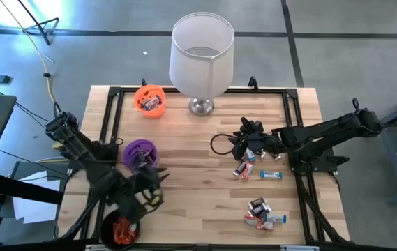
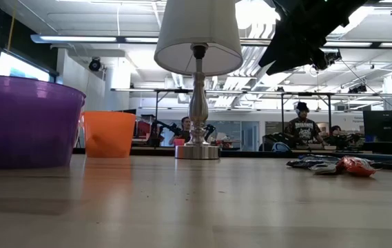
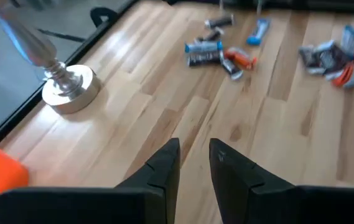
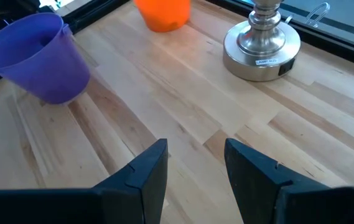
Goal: Sort candy
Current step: Put the orange chocolate into the black bucket
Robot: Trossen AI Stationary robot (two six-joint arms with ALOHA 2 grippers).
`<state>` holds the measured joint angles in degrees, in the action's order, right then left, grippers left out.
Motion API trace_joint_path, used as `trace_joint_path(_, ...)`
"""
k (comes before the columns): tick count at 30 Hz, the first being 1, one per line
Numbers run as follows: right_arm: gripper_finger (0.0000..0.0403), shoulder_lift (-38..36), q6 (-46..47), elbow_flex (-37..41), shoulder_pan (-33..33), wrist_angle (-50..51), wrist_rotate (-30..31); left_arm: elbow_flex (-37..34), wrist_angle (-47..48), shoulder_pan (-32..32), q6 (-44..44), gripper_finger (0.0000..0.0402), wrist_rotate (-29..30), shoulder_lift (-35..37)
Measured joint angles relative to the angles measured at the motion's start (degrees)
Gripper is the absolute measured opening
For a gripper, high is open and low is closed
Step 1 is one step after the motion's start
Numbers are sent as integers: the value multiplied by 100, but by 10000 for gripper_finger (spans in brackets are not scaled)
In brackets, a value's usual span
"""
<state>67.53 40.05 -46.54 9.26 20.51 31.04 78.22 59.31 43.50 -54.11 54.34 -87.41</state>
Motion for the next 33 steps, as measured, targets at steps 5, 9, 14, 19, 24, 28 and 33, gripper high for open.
trace_joint_path(5,154,0,1,0,0,-48,1,0,-604,-492,1174,74,-408,-117)
trace_joint_path(9,154,0,21,0,0,-260,1,-2,-864,-709,1704,74,-430,-238)
trace_joint_path(14,154,0,324,0,-2,-494,1,-2,-993,-927,2007,74,-434,-386)
trace_joint_path(19,154,0,345,0,-26,-533,23,-4,-1032,-1174,2535,74,-426,-483)
trace_joint_path(24,154,0,345,0,-24,-533,23,-4,-1410,-1453,3225,74,-409,-483)
trace_joint_path(28,154,0,350,0,-24,-533,22,-4,-1898,-1688,3906,74,-525,-483)
trace_joint_path(33,154,0,354,0,-24,-538,-6,-4,-2404,-1960,4565,74,-968,-483)
